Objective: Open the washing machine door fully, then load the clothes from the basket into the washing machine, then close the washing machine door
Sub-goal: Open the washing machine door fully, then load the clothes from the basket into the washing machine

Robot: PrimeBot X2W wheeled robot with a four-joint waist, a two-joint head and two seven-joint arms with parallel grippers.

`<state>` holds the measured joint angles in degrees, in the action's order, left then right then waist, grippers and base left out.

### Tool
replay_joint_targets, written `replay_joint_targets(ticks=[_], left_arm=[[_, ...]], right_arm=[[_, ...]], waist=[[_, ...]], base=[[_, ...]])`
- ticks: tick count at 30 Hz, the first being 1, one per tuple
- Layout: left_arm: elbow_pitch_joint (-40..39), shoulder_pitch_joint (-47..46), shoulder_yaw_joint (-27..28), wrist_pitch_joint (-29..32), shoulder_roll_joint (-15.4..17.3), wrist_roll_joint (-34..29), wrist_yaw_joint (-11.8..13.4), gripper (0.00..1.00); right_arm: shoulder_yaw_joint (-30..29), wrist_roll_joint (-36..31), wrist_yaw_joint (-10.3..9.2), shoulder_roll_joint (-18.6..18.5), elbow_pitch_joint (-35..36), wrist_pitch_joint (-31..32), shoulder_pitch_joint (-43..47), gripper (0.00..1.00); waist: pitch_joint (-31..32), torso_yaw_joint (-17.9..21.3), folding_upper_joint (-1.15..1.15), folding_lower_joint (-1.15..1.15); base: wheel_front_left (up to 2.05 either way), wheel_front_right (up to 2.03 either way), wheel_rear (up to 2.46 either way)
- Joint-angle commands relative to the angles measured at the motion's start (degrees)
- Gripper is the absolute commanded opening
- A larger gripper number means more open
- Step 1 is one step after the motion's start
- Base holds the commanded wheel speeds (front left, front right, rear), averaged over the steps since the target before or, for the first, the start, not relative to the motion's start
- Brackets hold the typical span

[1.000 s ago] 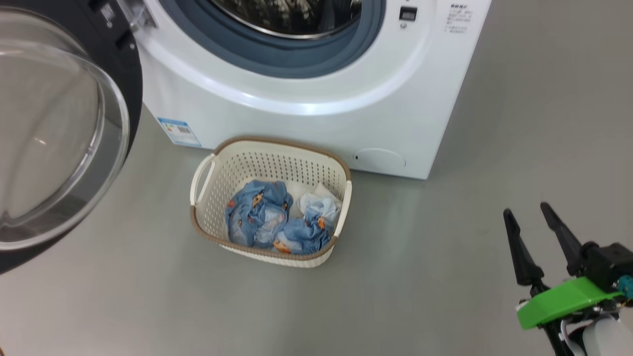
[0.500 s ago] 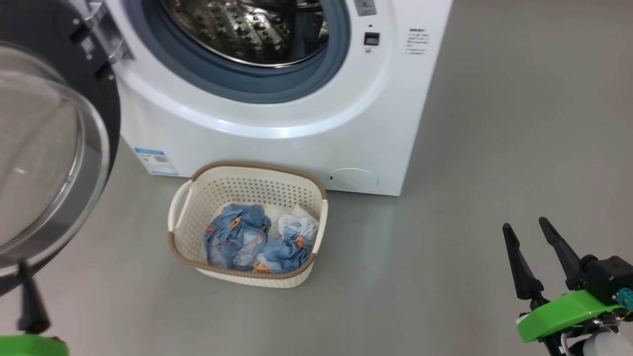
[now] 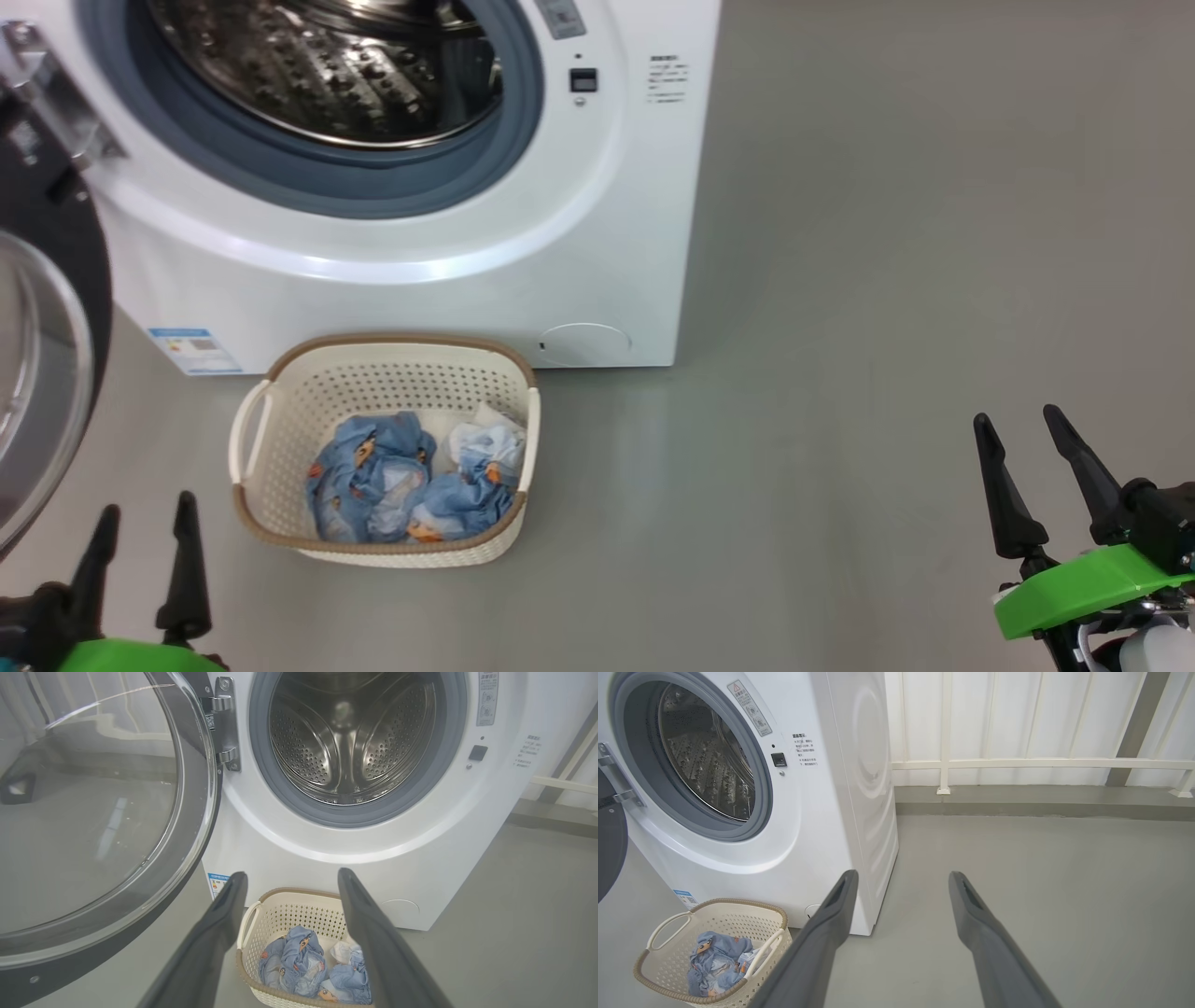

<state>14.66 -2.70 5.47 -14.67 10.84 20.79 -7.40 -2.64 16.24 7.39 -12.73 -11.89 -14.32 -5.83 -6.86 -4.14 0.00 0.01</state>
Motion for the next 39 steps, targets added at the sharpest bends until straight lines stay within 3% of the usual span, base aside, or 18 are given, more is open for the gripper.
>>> replay_joint_targets(ticks=[1,15,39], left_arm=[[-1.6,-0.7,1.4,-0.3,1.8,0.7,-0.1,1.00],[-1.5,-1.0,-4.6,-0.3,1.7,3.3,-0.1,1.00],[-2.1,-1.7,-3.7,-0.3,1.7,4.1,-0.1,1.00]], right_arm=[[0.9,0.0,0.10,-0.7,1.6,-0.7,0.3,1.00],[-0.6,0.0,0.10,-0.4,2.1,-0.7,1.2,1.00],[-0.8,-0.2,0.10,0.5,2.6,-0.7,1.4,1.00]], waist=[[-0.3,1.6,0.00,0.00],[0.1,5.6,0.00,0.00],[-0.6,6.1,0.00,0.00]], base=[[0.00,0.00,0.00],[0.00,0.00,0.00],[0.00,0.00,0.00]])
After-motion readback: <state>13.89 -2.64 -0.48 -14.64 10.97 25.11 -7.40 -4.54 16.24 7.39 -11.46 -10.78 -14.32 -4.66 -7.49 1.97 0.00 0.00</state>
